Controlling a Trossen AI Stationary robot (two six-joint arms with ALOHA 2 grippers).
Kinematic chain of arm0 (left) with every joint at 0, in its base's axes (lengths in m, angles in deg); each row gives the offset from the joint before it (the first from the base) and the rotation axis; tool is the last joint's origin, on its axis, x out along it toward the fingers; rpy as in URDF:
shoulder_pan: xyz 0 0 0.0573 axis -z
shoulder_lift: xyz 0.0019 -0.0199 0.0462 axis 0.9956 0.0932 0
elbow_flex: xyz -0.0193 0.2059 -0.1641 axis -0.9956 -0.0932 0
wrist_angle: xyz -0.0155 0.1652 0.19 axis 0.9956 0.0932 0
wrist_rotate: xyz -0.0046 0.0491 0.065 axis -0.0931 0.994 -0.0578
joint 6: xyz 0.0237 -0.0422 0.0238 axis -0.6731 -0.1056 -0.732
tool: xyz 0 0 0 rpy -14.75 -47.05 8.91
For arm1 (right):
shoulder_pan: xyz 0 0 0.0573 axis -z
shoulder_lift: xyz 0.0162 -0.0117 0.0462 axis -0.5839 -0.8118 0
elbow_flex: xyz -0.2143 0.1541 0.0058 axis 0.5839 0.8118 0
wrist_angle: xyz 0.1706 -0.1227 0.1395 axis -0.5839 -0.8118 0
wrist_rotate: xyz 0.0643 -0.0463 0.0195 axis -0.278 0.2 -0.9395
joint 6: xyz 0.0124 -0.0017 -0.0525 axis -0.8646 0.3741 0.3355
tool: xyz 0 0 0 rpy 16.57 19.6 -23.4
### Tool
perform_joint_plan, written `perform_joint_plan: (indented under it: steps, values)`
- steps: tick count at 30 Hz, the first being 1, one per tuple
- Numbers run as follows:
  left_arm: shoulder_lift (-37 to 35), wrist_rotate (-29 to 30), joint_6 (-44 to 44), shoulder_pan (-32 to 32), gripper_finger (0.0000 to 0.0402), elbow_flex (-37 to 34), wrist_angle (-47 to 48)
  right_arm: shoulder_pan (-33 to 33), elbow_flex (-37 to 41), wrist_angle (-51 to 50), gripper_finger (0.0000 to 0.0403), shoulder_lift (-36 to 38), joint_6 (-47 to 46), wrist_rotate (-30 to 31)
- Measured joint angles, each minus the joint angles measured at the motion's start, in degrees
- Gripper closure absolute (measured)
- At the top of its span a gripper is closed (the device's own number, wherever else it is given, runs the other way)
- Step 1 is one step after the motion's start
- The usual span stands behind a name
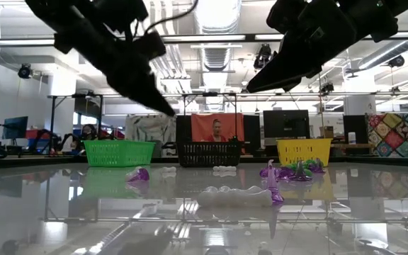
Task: Sort Halloween decoration
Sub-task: Put the white bone toy into the green basket
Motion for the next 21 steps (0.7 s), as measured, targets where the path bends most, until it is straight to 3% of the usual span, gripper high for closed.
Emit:
perform_joint_plan:
  steps: [11,21]
  values:
    - [-7.1,-0.1,0.2,0.0,0.0401,0.0,-0.6,0.0,0.0,0.0,0.0307,0.0,0.0,0.0]
    - [-8.7,-0.1,0.2,0.0,0.0401,0.0,-1.1,0.0,0.0,0.0,0.0307,0.0,0.0,0.0]
